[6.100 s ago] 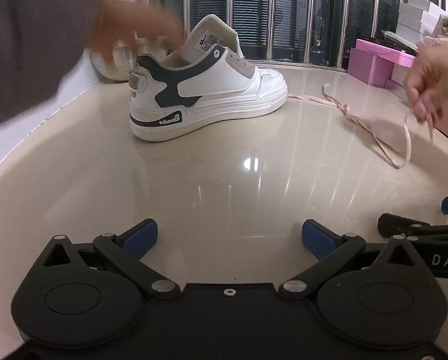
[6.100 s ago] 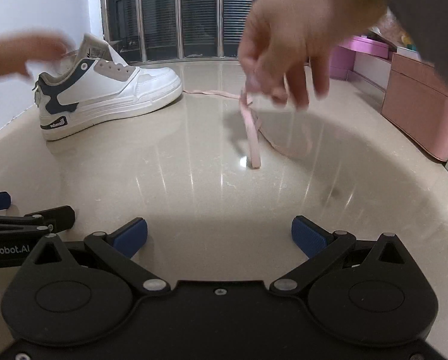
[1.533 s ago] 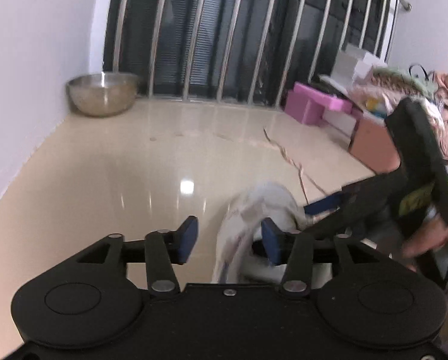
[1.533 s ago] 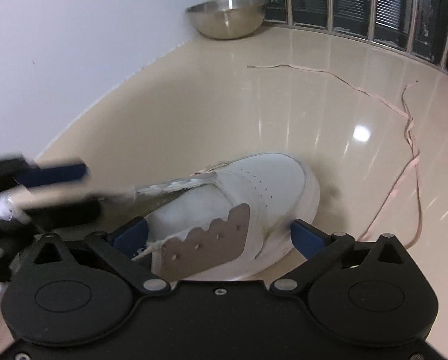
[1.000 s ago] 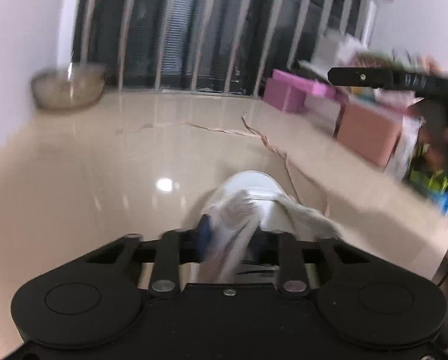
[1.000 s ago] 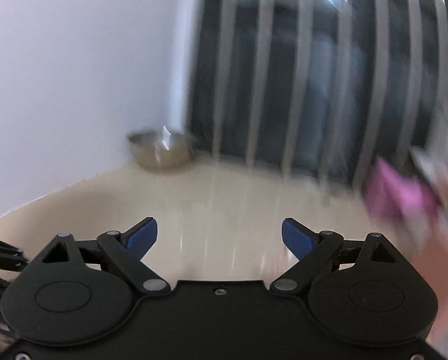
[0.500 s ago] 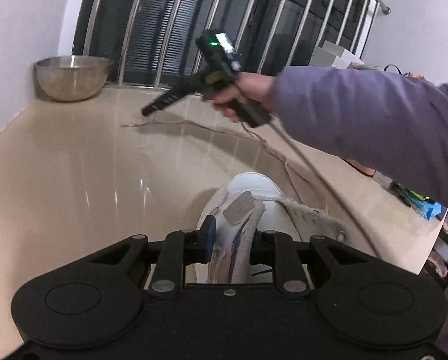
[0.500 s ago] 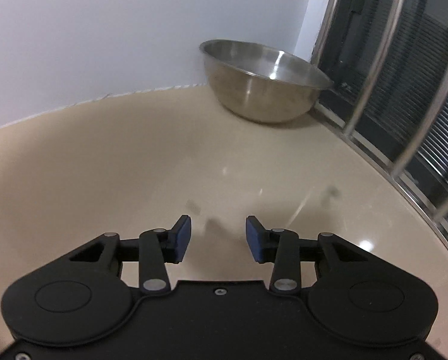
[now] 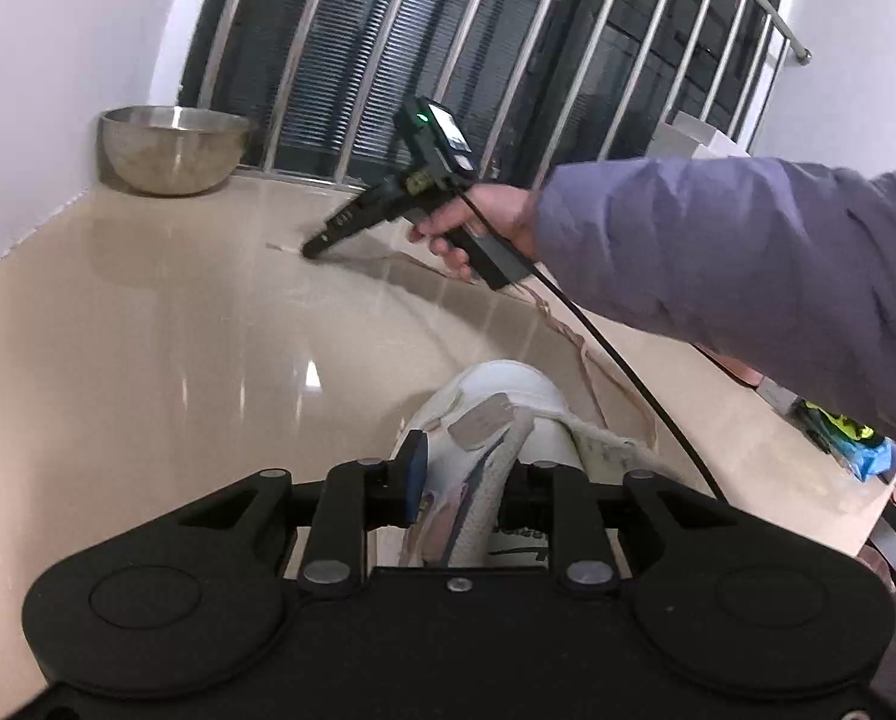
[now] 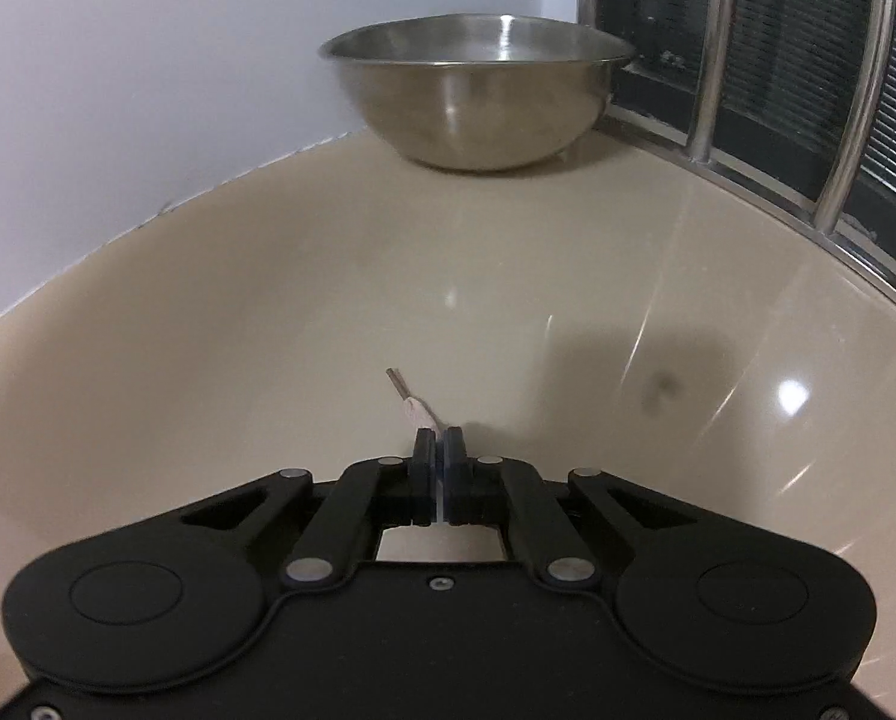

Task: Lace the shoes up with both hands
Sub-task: 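Close the right gripper on the tip of the pink lace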

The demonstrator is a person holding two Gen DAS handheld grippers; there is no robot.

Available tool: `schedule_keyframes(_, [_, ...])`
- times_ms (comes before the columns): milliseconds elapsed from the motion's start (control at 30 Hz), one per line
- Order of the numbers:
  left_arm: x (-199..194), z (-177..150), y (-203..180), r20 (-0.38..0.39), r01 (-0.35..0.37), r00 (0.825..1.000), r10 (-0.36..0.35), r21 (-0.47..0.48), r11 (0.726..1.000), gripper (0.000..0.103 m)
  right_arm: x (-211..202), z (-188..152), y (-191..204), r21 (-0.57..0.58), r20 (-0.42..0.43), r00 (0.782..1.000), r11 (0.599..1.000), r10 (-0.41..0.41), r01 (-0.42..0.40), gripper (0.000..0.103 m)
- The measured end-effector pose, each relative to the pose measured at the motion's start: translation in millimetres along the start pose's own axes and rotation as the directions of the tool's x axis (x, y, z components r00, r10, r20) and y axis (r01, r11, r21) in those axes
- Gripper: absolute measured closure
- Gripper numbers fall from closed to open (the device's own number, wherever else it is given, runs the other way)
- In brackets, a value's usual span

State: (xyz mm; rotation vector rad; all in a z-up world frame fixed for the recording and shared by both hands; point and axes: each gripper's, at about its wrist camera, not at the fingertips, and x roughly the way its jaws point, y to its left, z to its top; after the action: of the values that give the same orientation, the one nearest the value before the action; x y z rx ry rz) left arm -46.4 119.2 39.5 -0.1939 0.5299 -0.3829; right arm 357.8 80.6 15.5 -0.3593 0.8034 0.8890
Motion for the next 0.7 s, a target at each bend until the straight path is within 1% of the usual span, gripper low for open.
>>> schedule_keyframes(67, [-8.9,-1.8,-6.5,0.015,-0.014,1.000,0.014,0.015,1.000,0.080,-15.2,-8.9,10.5,-0.045,0.026,0.999,0.998,-0.035,0.037,0.103])
schedule_keyframes(133, [-20.8,-2.6,-11.7,0.028,-0.030,0.999,0.029,0.019,0.999,0.080,-49.7,-18.5,13.2,-0.009,0.118,0.992,0.999,-0.037,0.039,0.103])
schedule_keyframes(167, [-28.4,-3.0,-12.8,0.035,-0.031,0.999,0.031,-0.005,1.000,0.079,-74.6,-26.1,15.4,0.016,0.187,0.982,1.000,-0.021,0.018,0.103])
schedule_keyframes(200, [-36.0,-3.9,-13.4,0.047,-0.031,0.998,0.033,-0.036,0.999,0.075,-99.5,-33.8,17.6,0.039,0.256,0.967,0.999,-0.005,-0.005,0.103])
schedule_keyframes(233, [-42.8,-4.5,-12.5,0.065,-0.023,0.997,0.028,-0.079,0.997,0.072,-124.3,-41.7,20.0,0.059,0.322,0.947,0.998,0.007,-0.028,0.103])
schedule_keyframes(267, [-49.4,-5.0,-11.2,0.085,-0.010,0.996,0.021,-0.124,0.992,0.069,-147.7,-53.3,26.0,0.055,0.365,0.931,0.998,0.014,-0.036,0.103])
schedule_keyframes(300, [-56.0,-5.5,-10.0,0.105,0.003,0.994,0.015,-0.169,0.986,0.069,-170.9,-65.1,32.2,0.050,0.406,0.914,0.998,0.020,-0.044,0.103])
schedule_keyframes(367, [-65.3,-0.4,-14.8,0.181,0.051,0.983,-0.008,-0.231,0.972,0.069,-212.0,-95.0,52.4,0.051,0.478,0.878,0.997,0.032,-0.064,0.103])
schedule_keyframes(433, [-70.0,7.6,-22.5,0.247,0.086,0.969,-0.014,-0.285,0.954,0.067,-253.0,-125.0,72.6,0.050,0.547,0.836,0.995,0.043,-0.084,0.103])
schedule_keyframes(467, [-70.2,13.2,-26.6,0.272,0.113,0.962,-0.025,-0.315,0.942,0.067,-271.0,-143.3,85.1,0.059,0.575,0.817,0.993,0.051,-0.103,0.103])
schedule_keyframes(533, [-66.8,24.0,-35.3,0.305,0.186,0.949,-0.077,-0.346,0.920,0.067,-298.5,-179.6,116.3,0.059,0.620,0.783,0.991,0.056,-0.117,0.103])
schedule_keyframes(567, [-63.2,26.8,-40.1,0.307,0.218,0.946,-0.108,-0.353,0.910,0.066,-312.0,-197.8,131.9,0.060,0.641,0.765,0.990,0.058,-0.125,0.103])
schedule_keyframes(633, [-54.9,31.4,-49.8,0.304,0.281,0.937,-0.171,-0.365,0.888,0.055,-330.6,-233.4,161.1,0.068,0.671,0.739,0.988,0.059,-0.141,0.103])
schedule_keyframes(667, [-50.7,33.7,-54.7,0.303,0.311,0.931,-0.203,-0.371,0.875,0.046,-340.1,-248.7,176.9,0.080,0.679,0.733,0.987,0.051,-0.143,0.103])
schedule_keyframes(700, [-46.1,34.0,-59.1,0.295,0.331,0.928,-0.227,-0.376,0.866,0.045,-346.1,-262.1,188.7,0.097,0.688,0.725,0.984,0.041,-0.147,0.103])
